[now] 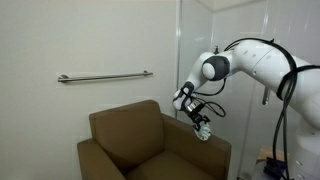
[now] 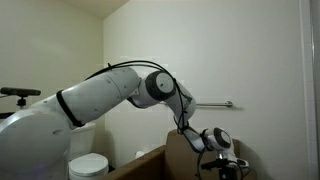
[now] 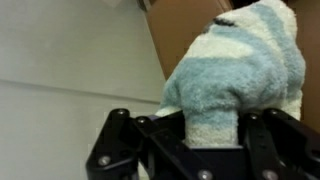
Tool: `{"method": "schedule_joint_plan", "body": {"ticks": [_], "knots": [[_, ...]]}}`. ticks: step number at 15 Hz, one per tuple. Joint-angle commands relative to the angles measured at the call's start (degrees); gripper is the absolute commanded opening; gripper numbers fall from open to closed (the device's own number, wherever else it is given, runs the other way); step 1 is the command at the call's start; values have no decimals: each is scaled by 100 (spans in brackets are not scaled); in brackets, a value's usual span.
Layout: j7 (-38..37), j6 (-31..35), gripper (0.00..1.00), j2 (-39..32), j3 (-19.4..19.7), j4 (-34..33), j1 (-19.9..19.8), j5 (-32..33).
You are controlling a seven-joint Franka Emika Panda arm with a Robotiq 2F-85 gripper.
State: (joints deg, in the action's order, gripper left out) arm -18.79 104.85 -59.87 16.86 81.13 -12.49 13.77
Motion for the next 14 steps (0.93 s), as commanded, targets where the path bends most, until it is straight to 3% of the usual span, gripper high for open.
{"method": "schedule_joint_plan", "body": {"ticks": [1, 3, 5, 10, 14], "knots": [[-330, -135, 5, 935, 207, 1359, 193, -65], [-427, -112, 5, 1275, 288, 1869, 265, 1], [-345, -188, 5, 1337, 357, 1761, 302, 159], [-271, -306, 5, 1124, 411, 273, 648, 1077], [-269, 266, 5, 638, 216, -1013, 597, 1065]]}}
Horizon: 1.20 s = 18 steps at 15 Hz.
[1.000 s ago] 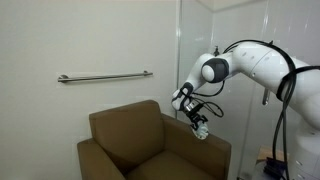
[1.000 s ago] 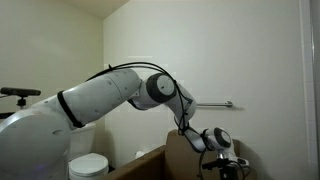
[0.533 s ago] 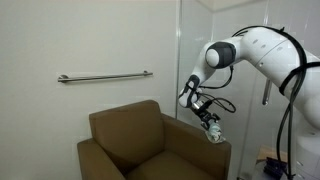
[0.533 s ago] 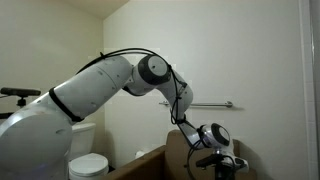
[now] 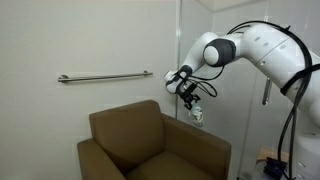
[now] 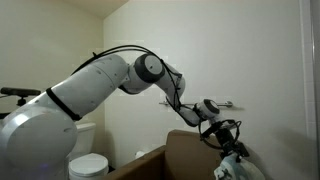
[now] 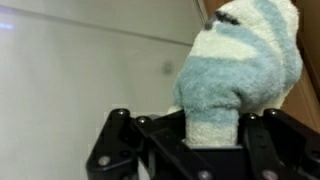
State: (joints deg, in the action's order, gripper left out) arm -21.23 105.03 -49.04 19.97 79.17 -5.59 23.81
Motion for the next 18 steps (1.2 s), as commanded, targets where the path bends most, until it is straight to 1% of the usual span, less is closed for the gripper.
{"method": "schedule_joint_plan", "body": {"ticks": [1, 4, 6, 7, 10, 11, 14, 18], "knots": [[20, 359, 5, -627, -158, -1062, -160, -40], [113, 522, 5, -1196, -279, -1541, -353, -315], [234, 515, 5, -1534, -418, -1640, -530, -599], [294, 502, 5, -1677, -481, -1654, -603, -744], [464, 514, 5, -1860, -585, -1419, -734, -1042], [481, 501, 4, -1809, -685, -1263, -797, -1007], [532, 597, 5, -1220, -773, -376, -774, -1021], [287, 447, 5, -487, -694, 671, -735, -976]]}}
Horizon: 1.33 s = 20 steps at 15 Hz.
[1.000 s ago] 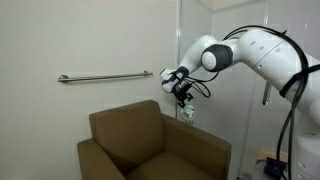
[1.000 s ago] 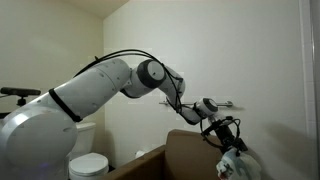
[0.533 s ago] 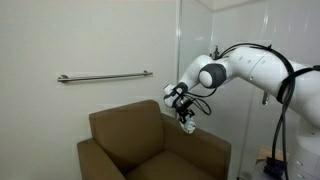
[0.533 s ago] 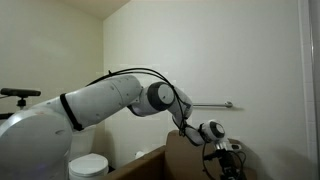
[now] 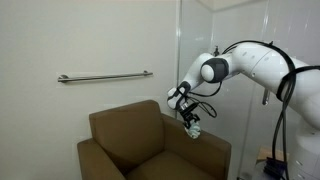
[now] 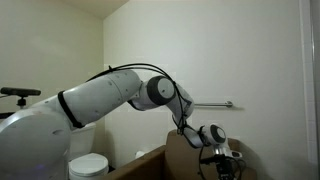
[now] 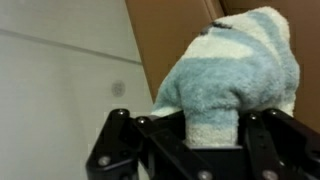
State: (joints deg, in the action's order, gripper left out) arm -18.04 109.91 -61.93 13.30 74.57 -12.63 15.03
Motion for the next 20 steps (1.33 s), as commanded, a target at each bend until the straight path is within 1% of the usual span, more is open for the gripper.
{"method": "schedule_joint_plan", "body": {"ticks": [1, 5, 7, 9, 11, 13, 16, 17, 20], "knots": [[-19, -71, 5, 920, 130, 1352, 75, -226], [-101, -56, 5, 1641, 283, 2443, 139, -271], [-81, -86, 5, 1866, 351, 2700, 172, -186], [-90, -55, 5, 1993, 430, 2683, 246, -49], [-156, 151, 5, 2089, 501, 2473, 361, 181], [-191, 345, 5, 2104, 563, 2100, 509, 464], [-260, 625, 5, 1885, 570, 1352, 651, 821], [-306, 755, 5, 1789, 561, 1138, 665, 870], [-554, 1397, 5, 1374, 467, 613, 569, 590]]}}
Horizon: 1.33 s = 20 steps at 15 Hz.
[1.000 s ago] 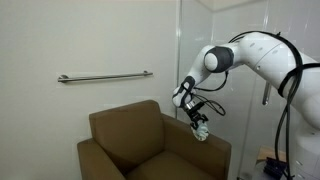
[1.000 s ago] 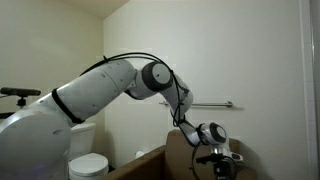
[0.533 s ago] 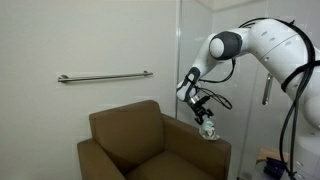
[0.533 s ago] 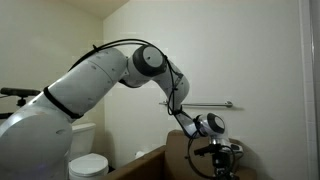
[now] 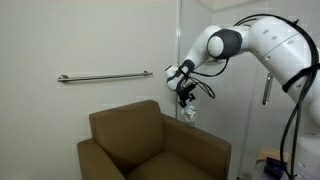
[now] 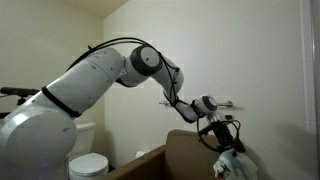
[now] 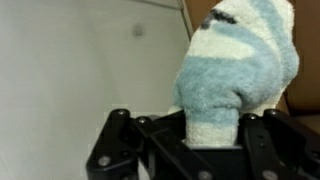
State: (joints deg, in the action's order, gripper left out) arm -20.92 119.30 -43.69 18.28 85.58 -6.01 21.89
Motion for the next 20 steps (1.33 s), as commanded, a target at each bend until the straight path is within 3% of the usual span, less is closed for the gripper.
{"method": "schedule_joint_plan", "body": {"ticks": [1, 5, 7, 10, 13, 20], "knots": [[-301, 569, 5, -624, -52, -614, -129, -194], [-3, 476, 5, -1304, -304, -890, -497, -937], [244, 411, 5, -1536, -527, -751, -707, -1401], [648, 230, 5, -1759, -637, -522, -823, -1591], [724, -40, 5, -1465, -489, -122, -764, -1513], [252, -708, 5, -279, -46, 1767, -634, -1455]]}}
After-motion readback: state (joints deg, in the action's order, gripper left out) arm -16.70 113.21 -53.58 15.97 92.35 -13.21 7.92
